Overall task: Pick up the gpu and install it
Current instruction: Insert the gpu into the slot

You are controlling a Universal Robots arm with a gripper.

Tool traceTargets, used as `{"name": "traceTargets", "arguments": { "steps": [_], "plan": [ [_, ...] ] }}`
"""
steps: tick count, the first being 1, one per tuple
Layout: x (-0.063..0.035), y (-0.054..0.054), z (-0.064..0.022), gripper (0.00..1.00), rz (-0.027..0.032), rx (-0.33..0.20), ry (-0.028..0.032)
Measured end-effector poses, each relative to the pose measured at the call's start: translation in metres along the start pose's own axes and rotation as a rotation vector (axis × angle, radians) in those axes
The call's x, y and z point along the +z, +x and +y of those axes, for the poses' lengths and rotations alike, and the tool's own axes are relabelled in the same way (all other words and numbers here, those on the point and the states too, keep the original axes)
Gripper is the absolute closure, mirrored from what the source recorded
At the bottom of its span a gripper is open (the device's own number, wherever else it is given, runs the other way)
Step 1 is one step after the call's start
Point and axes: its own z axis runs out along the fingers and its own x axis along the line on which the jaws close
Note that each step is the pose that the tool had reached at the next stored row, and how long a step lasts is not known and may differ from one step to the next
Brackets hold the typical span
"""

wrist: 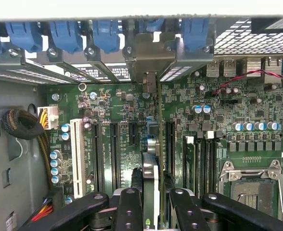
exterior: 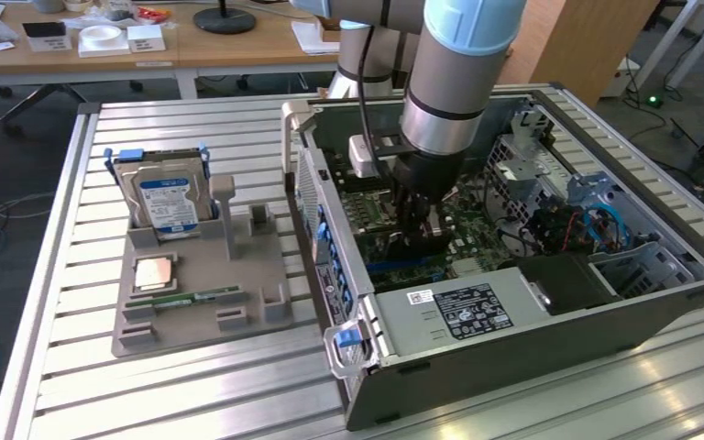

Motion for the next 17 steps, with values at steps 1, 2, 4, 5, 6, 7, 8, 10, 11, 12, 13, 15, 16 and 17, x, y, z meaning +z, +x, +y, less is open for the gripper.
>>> {"name": "traceTargets", "arguments": {
  "steps": [1,2,4,5,6,7,8,10,11,12,13,15,16,17],
  "plan": [
    [0.0000,0.0000,0.0000,0.74,0.0000,0.000,-0.0001],
    [0.0000,0.0000,0.0000,0.74,0.0001,0.000,-0.0001],
    [0.0001,0.0000,0.0000,0.74,0.0000,0.000,-0.0001],
    [0.0001,0.0000,0.0000,0.74,0.0000,0.000,0.0000],
    [0.0001,0.0000,0.0000,0.74,0.0000,0.000,0.0000],
    [0.0001,0.0000,0.0000,0.74,-0.0001,0.000,0.0000],
    [0.0001,0.0000,0.0000,0.74,0.0000,0.000,0.0000],
    [0.0004,0.0000,0.0000,0.74,-0.0001,0.000,0.0000],
    [0.0008,0.0000,0.0000,0.74,-0.0003,0.000,0.0001],
    [0.0010,0.0000,0.0001,0.74,-0.0002,0.000,0.0001],
    [0.0013,0.0000,0.0002,0.74,-0.0001,0.000,0.0000],
    [0.0013,0.0000,0.0002,0.74,0.0002,0.000,-0.0001],
    [0.0013,0.0000,0.0002,0.74,0.0002,0.000,-0.0001],
    [0.0014,0.0000,0.0003,0.74,0.0001,0.000,0.0000]
  ]
}}
